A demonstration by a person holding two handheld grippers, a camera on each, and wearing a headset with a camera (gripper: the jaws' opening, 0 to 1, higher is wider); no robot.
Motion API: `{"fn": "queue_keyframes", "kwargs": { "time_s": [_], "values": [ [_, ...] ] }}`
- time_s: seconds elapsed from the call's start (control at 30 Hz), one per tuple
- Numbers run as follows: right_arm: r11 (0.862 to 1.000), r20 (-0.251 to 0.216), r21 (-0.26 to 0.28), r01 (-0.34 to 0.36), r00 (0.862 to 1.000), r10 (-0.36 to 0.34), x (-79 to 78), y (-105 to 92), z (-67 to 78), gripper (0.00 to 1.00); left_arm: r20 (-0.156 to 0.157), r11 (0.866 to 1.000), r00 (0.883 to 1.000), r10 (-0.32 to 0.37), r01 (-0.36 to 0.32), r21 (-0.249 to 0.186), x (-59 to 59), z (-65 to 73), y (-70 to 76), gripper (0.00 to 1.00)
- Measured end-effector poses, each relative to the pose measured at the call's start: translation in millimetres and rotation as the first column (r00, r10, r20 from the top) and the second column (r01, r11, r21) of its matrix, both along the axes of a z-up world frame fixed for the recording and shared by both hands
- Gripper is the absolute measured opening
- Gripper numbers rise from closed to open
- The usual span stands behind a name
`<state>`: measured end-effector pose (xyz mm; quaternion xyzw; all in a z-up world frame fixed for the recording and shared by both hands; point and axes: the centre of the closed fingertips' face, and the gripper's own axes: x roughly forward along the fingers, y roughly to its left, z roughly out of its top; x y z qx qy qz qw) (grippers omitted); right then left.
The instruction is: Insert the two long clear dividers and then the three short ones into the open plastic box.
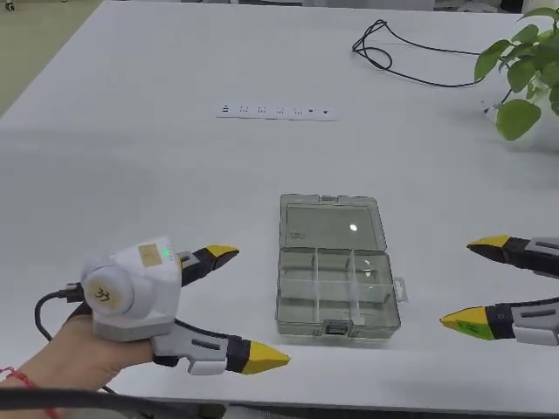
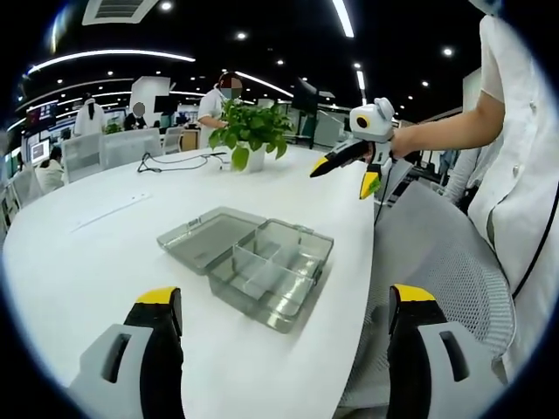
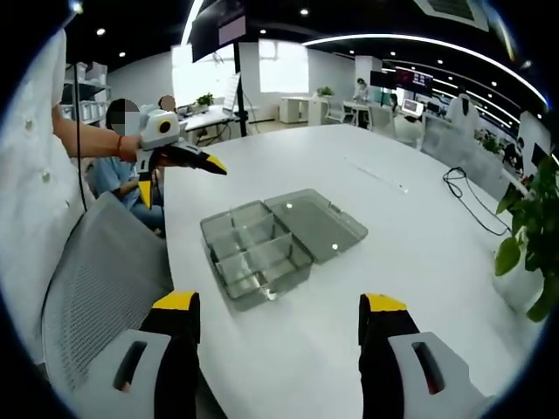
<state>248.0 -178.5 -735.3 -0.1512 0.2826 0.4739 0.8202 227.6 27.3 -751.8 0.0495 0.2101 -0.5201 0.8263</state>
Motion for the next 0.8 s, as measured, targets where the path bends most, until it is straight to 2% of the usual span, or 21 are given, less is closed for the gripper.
{"fn": "queue_keyframes", "kwargs": {
  "time_s": [0.33,0.8],
  "values": [
    [1.0,-0.002,0.012,0.012,1.0,-0.012,-4.8,-2.6,-5.4,0.83,-0.006,1.0,1.0,0.012,-0.012,0.016,3.2,-5.9,8.2,1.0],
    [1.0,-0.004,0.018,0.001,1.0,-0.001,-6.3,0.5,-7.0,0.85,-0.012,1.0,1.0,0.011,-0.011,0.023,2.5,-9.3,8.4,1.0]
  ]
}}
